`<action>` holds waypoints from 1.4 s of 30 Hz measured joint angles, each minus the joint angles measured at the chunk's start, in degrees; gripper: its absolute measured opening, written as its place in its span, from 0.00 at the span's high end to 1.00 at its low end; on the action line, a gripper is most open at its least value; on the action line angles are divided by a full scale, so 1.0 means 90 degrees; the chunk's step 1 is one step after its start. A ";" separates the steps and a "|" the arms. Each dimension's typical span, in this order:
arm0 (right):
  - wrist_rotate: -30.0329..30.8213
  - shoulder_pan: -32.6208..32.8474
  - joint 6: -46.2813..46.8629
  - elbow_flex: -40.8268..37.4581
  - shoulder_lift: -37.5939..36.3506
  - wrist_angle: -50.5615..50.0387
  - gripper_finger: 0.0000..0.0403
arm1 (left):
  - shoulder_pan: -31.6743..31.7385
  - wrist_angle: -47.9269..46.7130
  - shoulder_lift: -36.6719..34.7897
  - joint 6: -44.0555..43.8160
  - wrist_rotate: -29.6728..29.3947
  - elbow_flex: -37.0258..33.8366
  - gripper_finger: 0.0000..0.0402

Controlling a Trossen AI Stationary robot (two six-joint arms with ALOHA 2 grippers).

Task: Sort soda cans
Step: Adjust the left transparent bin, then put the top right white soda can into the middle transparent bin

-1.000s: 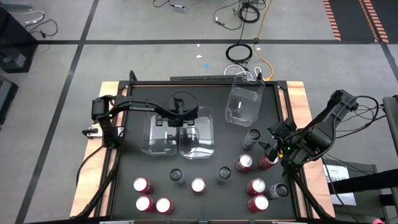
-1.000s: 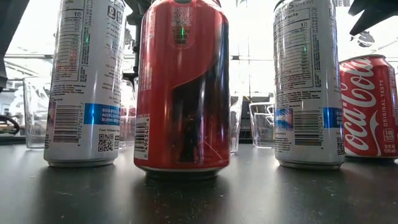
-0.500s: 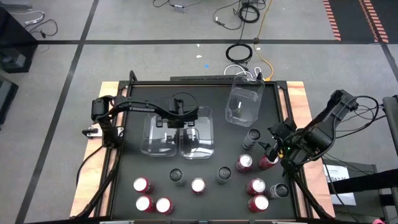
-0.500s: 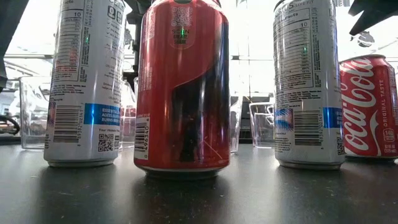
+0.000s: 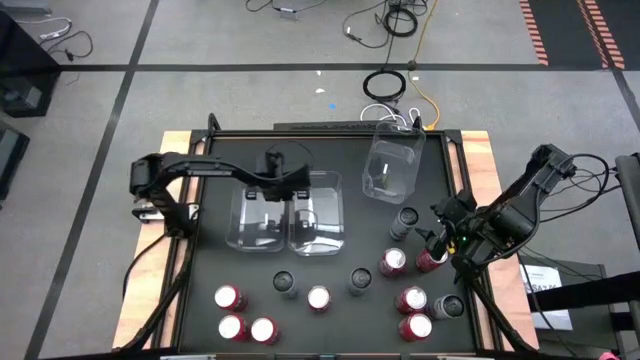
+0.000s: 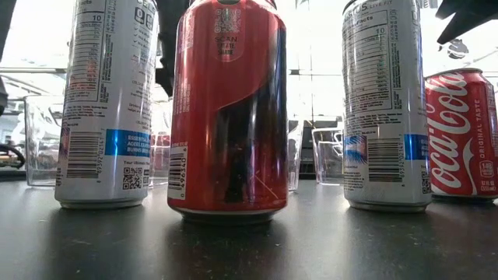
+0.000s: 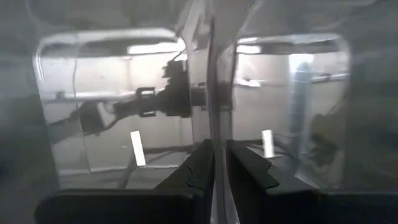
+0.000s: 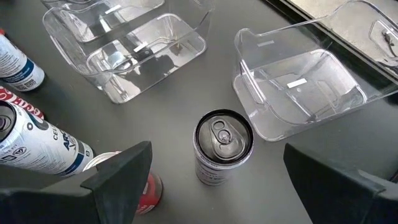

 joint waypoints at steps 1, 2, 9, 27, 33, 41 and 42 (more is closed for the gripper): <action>0.0002 0.0000 0.0000 0.0002 0.0000 0.0019 0.11 | 0.0000 0.0004 -0.0130 0.0078 -0.0046 0.0000 0.87; 0.0000 0.0000 0.0002 0.0000 0.0000 0.0056 0.11 | 0.0000 0.0003 -0.0264 0.0167 -0.0108 0.0000 0.87; 0.0006 0.0000 0.0009 0.0000 0.0000 0.0408 0.11 | -0.0005 0.0017 -0.1374 0.1067 -0.0725 0.0000 0.87; 0.0901 -0.1277 0.3331 0.0001 -0.0006 -0.0450 0.11 | -0.0265 0.0012 -0.2861 0.3518 -0.1168 0.0000 0.87; 0.0267 -0.2545 0.2283 0.0000 -0.0494 -0.0519 0.11 | -0.0301 0.0011 -0.2799 0.3513 -0.1213 0.0000 0.87; 0.0085 -0.4410 0.0450 0.0000 -0.1530 -0.0238 0.11 | -0.0301 0.0027 -0.2788 0.3631 -0.1227 0.0000 0.87; 0.0060 -0.4587 0.0107 0.0000 -0.1618 -0.0064 0.11 | -0.0301 0.0034 -0.2788 0.3631 -0.1226 0.0000 0.87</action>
